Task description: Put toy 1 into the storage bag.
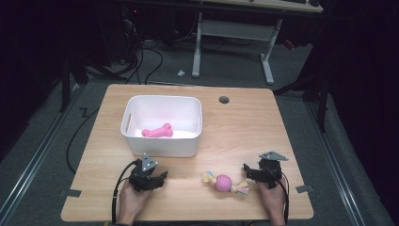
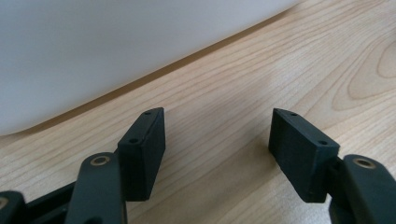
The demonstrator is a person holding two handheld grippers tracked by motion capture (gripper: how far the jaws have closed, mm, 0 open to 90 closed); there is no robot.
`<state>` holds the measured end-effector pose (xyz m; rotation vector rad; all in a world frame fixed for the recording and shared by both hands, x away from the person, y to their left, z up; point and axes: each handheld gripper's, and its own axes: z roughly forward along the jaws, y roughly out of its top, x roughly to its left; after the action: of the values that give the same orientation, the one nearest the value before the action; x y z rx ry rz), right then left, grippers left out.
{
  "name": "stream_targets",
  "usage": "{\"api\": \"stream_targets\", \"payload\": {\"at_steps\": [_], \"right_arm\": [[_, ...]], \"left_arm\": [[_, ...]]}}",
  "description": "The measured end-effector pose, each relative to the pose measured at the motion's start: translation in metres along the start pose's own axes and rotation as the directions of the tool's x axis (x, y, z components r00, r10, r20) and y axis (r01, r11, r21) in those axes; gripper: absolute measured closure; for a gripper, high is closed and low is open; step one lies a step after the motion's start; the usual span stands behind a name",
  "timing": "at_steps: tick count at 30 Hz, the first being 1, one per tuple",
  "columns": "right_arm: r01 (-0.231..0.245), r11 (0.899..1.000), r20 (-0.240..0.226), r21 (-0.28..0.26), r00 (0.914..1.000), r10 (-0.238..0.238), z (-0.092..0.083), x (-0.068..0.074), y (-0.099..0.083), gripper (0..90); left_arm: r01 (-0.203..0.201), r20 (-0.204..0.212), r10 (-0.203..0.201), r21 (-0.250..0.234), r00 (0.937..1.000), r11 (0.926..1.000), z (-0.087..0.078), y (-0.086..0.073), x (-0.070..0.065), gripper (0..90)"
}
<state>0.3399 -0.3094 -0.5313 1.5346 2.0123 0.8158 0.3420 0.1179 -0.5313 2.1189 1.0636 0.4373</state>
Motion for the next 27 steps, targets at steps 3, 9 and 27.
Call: {"api": "stream_targets", "payload": {"at_steps": [3,9,27], "right_arm": [[0.0,1.0,0.0,0.0,1.0,0.0,0.0,0.0,0.0,15.5],[-0.011,1.0,0.004,-0.015,0.9999,0.011,-0.002,-0.0011,-0.0011,28.3],[-0.004,1.0,0.006,0.019,1.0,0.004,-0.0032,-0.0028,0.0019,24.1]], "left_arm": [[-0.007,-0.002,0.007,-0.018,1.0,0.9998,0.0023,-0.0007,-0.0005,35.9],[-0.004,-0.006,0.003,-0.031,1.0,0.9995,0.0053,-0.0002,-0.0005,33.1],[-0.003,-0.003,0.003,-0.029,1.0,0.9996,0.0054,-0.0003,-0.0006,31.0]]}}
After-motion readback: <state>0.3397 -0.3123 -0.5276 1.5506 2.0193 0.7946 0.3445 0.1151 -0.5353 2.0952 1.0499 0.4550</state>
